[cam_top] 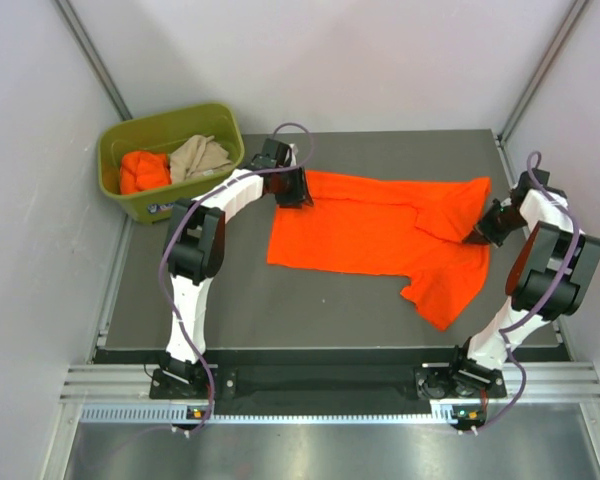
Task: Fold and stack the t-shirts
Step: Fold the tshirt
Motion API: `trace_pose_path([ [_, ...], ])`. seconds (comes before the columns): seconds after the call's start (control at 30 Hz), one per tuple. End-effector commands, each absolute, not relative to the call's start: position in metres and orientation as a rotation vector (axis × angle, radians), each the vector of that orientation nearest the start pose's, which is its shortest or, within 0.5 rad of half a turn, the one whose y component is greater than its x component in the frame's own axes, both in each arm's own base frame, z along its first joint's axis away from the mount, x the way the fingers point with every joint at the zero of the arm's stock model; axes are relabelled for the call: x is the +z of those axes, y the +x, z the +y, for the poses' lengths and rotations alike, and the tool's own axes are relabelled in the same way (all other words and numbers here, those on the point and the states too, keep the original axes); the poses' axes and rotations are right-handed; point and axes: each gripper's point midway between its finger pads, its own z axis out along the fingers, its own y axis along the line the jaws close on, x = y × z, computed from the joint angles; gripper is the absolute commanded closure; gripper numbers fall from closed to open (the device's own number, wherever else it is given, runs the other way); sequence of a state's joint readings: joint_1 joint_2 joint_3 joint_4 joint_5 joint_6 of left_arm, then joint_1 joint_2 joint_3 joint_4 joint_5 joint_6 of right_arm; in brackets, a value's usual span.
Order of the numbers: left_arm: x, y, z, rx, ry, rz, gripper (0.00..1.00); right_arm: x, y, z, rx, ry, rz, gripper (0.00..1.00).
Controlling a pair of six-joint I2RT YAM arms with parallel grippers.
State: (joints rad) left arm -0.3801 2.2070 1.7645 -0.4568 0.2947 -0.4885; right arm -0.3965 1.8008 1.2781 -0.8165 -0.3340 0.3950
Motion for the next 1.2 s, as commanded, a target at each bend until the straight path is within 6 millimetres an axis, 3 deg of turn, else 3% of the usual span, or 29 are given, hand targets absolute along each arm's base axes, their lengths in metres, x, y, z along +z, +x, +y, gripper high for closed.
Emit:
trace_pose_path([
  [0.0, 0.108, 0.487, -0.269, -0.753, 0.010, 2.455, 0.55, 0.081, 0.337, -0.072, 0.454, 1.055, 2.617, 1.00],
  [0.17, 0.107, 0.487, -0.270, -0.756, 0.011, 2.457, 0.55, 0.057, 0.336, -0.074, 0.442, 1.080, 2.648, 1.00],
  [0.43, 0.107, 0.488, -0.270, -0.756, 0.022, 2.453, 0.55, 0.056, 0.323, -0.065, 0.458, 1.091, 2.652, 1.00],
  [0.53, 0.110, 0.493, -0.271, -0.762, 0.021, 2.446, 0.54, 0.047, 0.325, -0.065, 0.463, 1.101, 2.663, 0.89],
  [0.57, 0.111, 0.492, -0.273, -0.764, 0.028, 2.445, 0.54, 0.047, 0.328, -0.068, 0.457, 1.097, 2.660, 0.77],
  [0.6, 0.111, 0.493, -0.272, -0.759, 0.032, 2.444, 0.54, 0.045, 0.331, -0.071, 0.444, 1.096, 2.668, 0.72],
  [0.77, 0.120, 0.506, -0.267, -0.746, 0.024, 2.407, 0.53, 0.094, 0.396, -0.116, 0.278, 0.997, 2.461, 0.50],
  [0.83, 0.127, 0.516, -0.263, -0.756, 0.005, 2.371, 0.52, 0.111, 0.427, -0.133, 0.249, 0.962, 2.384, 0.48],
  [0.87, 0.128, 0.520, -0.262, -0.763, -0.012, 2.360, 0.52, 0.114, 0.438, -0.137, 0.253, 0.955, 2.362, 0.48],
  [0.9, 0.131, 0.527, -0.261, -0.771, -0.018, 2.331, 0.52, 0.106, 0.449, -0.141, 0.259, 0.955, 2.365, 0.48],
  [0.97, 0.135, 0.537, -0.263, -0.784, -0.024, 2.298, 0.52, 0.121, 0.478, -0.151, 0.273, 0.916, 2.288, 0.48],
  [1.0, 0.136, 0.541, -0.265, -0.789, -0.030, 2.283, 0.51, 0.110, 0.487, -0.153, 0.285, 0.920, 2.294, 0.48],
  [1.03, 0.137, 0.548, -0.268, -0.802, -0.033, 2.251, 0.51, 0.121, 0.502, -0.158, 0.297, 0.901, 2.250, 0.48],
  [1.17, 0.133, 0.565, -0.273, -0.830, -0.084, 2.182, 0.50, 0.114, 0.528, -0.166, 0.308, 0.865, 2.213, 0.51],
])
